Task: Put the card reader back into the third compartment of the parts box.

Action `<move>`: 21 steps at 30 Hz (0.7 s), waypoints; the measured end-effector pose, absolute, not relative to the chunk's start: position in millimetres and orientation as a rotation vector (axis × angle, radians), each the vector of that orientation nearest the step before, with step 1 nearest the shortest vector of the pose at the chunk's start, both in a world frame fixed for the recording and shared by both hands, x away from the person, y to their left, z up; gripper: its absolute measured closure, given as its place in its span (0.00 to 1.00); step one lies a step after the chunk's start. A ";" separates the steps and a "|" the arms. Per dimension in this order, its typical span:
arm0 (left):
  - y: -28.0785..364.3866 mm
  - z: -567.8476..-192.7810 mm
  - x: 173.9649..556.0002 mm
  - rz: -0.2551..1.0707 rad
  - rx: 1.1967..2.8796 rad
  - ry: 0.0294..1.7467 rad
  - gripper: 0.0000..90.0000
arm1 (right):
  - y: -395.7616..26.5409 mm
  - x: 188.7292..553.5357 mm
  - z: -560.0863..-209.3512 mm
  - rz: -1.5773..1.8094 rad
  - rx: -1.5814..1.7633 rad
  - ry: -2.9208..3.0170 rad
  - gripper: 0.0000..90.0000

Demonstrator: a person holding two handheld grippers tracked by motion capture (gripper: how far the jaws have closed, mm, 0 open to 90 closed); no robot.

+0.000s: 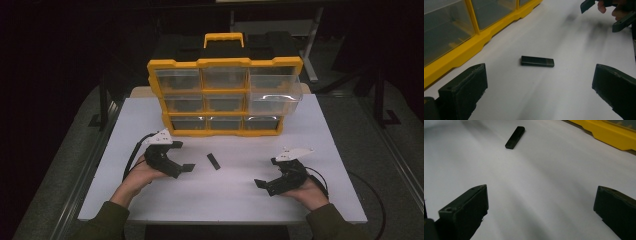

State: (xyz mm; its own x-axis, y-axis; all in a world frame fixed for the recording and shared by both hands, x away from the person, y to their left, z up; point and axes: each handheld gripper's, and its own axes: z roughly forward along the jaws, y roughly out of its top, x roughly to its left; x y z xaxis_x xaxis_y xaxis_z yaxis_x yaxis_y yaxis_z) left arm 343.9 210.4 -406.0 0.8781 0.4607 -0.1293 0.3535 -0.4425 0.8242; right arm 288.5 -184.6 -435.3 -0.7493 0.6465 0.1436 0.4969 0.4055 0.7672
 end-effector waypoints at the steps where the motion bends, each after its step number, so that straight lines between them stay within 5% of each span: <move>1: 209.2 -405.6 344.8 0.140 2.075 0.587 0.00 | -184.6 288.5 -435.3 1.263 1.019 2.482 0.00; 21: 184.7 -398.5 355.1 0.135 2.067 0.547 0.00 | -184.8 288.0 -434.9 1.270 1.011 2.480 0.00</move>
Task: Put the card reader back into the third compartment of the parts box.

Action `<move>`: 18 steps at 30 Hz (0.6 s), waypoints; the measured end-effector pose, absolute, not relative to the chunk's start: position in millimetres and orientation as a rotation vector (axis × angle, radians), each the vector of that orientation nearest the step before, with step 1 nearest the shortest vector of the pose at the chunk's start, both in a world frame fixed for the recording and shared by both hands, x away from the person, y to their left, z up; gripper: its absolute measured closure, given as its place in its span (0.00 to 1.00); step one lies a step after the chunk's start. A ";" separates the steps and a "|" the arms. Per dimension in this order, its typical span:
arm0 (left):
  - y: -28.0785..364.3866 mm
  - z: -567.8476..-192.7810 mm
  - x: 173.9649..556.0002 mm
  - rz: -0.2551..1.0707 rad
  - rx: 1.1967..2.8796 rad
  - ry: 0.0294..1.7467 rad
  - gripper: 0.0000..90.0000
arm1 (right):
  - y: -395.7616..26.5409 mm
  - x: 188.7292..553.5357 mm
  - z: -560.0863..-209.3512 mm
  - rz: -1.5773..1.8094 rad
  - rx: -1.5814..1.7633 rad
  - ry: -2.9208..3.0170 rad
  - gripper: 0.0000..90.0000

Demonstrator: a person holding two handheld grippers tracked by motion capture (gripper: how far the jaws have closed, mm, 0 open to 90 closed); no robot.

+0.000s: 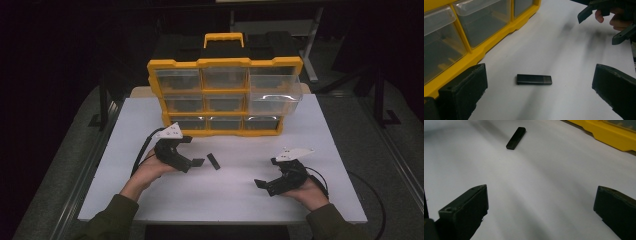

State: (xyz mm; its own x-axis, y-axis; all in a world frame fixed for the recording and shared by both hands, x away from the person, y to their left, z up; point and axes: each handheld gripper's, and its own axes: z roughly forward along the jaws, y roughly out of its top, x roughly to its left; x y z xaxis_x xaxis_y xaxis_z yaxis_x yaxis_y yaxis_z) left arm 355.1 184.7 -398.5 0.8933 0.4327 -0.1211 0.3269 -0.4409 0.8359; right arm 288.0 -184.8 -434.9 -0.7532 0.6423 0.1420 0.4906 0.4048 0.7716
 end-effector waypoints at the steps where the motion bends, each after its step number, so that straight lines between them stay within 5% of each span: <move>1: 183.7 -398.3 355.5 0.135 2.065 0.547 0.00 | -184.8 288.0 -434.9 1.270 1.011 2.480 0.00; 18: 167.5 -396.0 362.1 0.140 2.070 0.538 0.00 | -184.8 288.1 -434.8 1.271 1.010 2.485 0.00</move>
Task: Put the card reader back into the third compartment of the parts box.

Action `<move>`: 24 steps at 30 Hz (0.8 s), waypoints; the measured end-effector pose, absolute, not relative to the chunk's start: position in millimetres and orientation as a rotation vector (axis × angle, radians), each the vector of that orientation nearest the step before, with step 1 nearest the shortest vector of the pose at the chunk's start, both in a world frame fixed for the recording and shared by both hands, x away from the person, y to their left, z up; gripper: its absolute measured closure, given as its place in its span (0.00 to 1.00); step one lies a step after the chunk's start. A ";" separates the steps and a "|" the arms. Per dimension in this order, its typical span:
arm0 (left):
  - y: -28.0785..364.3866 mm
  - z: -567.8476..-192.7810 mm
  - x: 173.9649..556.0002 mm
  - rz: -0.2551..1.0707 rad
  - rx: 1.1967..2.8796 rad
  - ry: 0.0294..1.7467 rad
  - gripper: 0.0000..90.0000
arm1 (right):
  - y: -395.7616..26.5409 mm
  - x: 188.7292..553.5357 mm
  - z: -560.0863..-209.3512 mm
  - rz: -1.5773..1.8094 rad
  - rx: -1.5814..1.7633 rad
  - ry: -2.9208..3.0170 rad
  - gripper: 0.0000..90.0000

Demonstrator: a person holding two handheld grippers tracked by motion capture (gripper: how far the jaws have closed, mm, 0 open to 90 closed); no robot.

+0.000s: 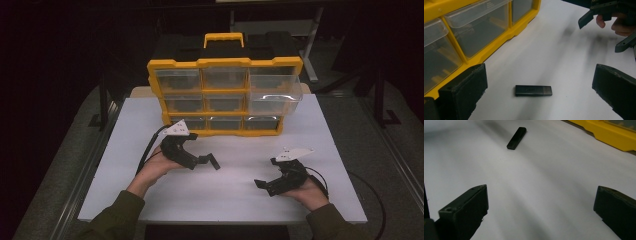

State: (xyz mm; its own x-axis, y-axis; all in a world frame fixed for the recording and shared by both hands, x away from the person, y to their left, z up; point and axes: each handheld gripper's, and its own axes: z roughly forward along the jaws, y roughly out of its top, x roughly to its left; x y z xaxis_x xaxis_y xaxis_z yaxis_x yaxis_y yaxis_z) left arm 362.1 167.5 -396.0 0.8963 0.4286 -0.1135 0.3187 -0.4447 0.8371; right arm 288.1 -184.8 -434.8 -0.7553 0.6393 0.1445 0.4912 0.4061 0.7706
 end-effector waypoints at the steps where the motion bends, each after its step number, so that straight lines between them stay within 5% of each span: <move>1: 166.9 -395.7 362.5 0.142 2.073 0.537 0.00 | -184.8 288.1 -434.8 1.271 1.010 2.484 0.00; 24: 140.2 -395.9 370.8 0.141 2.074 0.529 0.00 | -184.9 287.9 -434.6 1.278 1.012 2.484 0.00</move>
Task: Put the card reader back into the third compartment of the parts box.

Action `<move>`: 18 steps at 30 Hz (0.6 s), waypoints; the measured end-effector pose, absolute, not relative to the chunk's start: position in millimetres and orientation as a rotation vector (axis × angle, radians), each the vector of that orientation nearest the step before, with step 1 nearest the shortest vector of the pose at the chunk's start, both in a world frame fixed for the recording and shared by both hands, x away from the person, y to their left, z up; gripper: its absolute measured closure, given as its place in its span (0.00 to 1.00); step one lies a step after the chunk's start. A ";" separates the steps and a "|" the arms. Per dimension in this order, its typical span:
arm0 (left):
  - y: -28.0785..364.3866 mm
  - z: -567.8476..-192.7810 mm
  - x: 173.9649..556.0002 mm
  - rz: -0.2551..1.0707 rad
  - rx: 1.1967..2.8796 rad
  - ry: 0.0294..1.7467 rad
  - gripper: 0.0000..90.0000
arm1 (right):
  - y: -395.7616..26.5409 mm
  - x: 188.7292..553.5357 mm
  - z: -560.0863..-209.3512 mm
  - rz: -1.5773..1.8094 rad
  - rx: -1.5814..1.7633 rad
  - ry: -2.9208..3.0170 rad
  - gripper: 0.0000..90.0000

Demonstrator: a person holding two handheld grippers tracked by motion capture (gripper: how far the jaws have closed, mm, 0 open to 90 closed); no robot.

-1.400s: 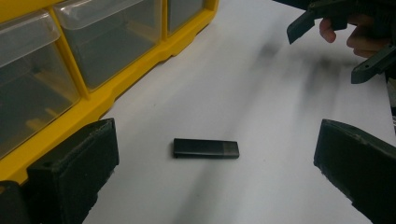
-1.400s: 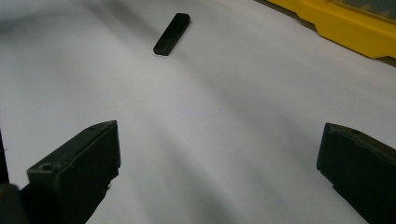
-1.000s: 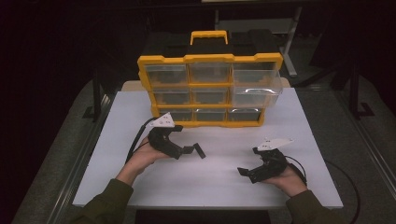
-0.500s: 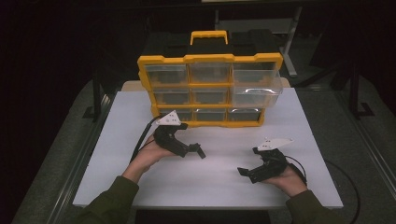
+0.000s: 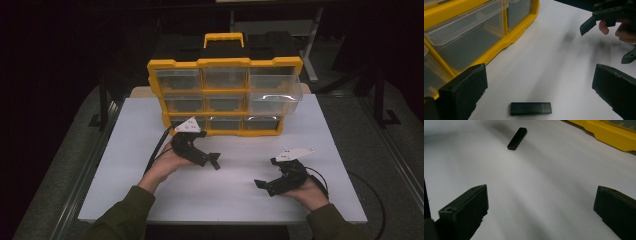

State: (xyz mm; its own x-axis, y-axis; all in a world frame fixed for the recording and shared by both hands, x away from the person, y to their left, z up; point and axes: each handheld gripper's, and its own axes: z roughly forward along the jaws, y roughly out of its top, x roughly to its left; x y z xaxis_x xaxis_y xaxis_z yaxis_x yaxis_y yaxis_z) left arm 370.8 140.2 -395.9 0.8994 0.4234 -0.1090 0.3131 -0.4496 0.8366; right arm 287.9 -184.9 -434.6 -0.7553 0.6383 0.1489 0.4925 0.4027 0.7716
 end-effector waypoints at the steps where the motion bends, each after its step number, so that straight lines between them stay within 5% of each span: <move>1: 139.1 -396.1 371.2 0.142 2.074 0.532 0.00 | -185.0 288.0 -434.7 1.279 1.010 2.484 0.00; 18: 126.5 -407.5 373.4 0.145 2.106 0.549 0.00 | -184.6 287.6 -434.8 1.274 1.007 2.489 0.00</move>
